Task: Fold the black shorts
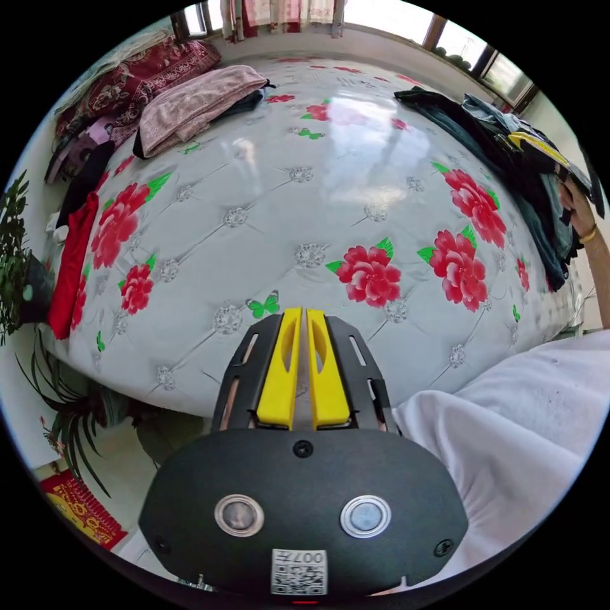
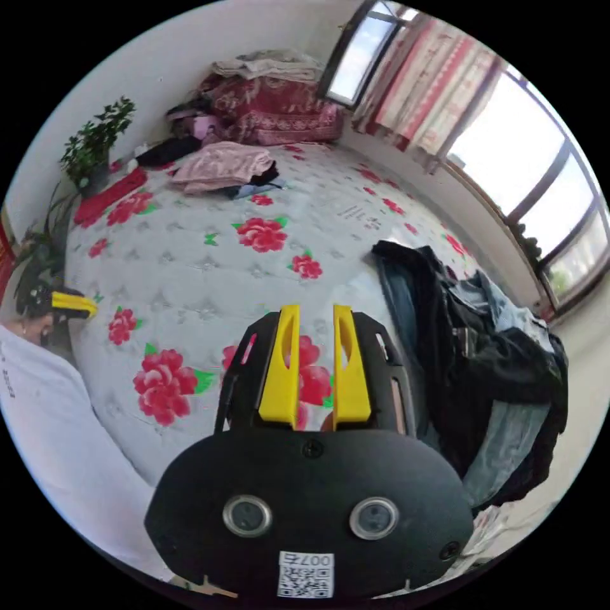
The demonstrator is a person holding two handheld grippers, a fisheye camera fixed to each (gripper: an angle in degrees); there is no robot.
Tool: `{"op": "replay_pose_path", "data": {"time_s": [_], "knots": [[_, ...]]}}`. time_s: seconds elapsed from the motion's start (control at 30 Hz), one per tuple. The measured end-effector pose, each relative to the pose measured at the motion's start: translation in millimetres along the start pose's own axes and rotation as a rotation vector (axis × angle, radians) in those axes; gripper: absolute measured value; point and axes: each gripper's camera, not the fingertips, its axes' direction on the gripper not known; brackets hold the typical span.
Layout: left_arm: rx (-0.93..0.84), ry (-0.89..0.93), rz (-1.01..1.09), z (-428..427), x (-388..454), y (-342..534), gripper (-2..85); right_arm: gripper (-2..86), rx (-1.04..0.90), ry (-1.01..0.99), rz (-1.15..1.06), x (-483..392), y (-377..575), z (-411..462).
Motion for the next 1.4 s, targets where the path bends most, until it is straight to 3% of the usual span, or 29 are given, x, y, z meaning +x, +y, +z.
{"op": "replay_pose_path", "data": {"time_s": [0.2,0.27,0.53,0.6,0.77,0.83,0.9,0.97,1.07,1.17,1.27,1.33,1.4], "knots": [[-0.057,0.024,-0.123,-9.8,-28.8,29.7,-0.7,13.4,0.062,0.096,0.768,252.1,62.3,-25.2],[-0.071,0.012,-0.133,-11.5,-27.4,31.4,-0.8,13.4,0.079,0.086,0.924,301.1,88.9,-23.0],[-0.102,0.021,-0.115,-19.1,-2.4,8.2,-1.0,2.1,-0.053,-0.071,1.144,405.8,144.3,39.1],[-0.096,0.032,-0.1,-24.1,1.8,0.6,-1.0,0.8,0.104,-0.147,1.05,405.2,140.9,30.6],[-0.092,0.067,-0.051,-33.5,-0.3,-7.9,-1.0,0.0,0.231,-0.141,0.651,345.8,94.8,-3.6],[-0.086,0.073,-0.033,-38.6,-4.4,-9.9,-1.0,0.0,0.295,-0.215,0.541,316.2,84.3,-20.3],[-0.05,0.096,-0.029,-48.7,-12.2,-10.8,-0.9,0.0,0.332,-0.417,0.32,256.1,66.0,-35.5],[-0.019,0.124,-0.049,-57.7,-20.1,-9.2,-0.9,0.2,0.292,-0.547,0.128,187.4,51.6,-36.5],[0.046,0.179,-0.104,-74.3,-37.0,2.8,-0.6,0.8,0.142,-0.908,-0.126,52.9,44.4,-8.9],[0.075,0.197,-0.181,-86.4,-60.4,26.6,0.2,3.5,-0.026,-1.09,-0.181,-64.5,65.3,25.6],[0.095,0.179,-0.285,-99.7,-89.6,61.4,1.3,7.2,-0.16,-1.069,-0.348,-125.8,87.2,26.4],[0.108,0.164,-0.329,-107.9,-104.6,82.6,2.4,8.5,-0.195,-0.954,-0.441,-126.3,98.1,21.6],[0.126,0.142,-0.367,-119.7,-117.9,105.9,4.0,9.7,-0.202,-0.725,-0.38,-94.4,112.1,27.4]]}}
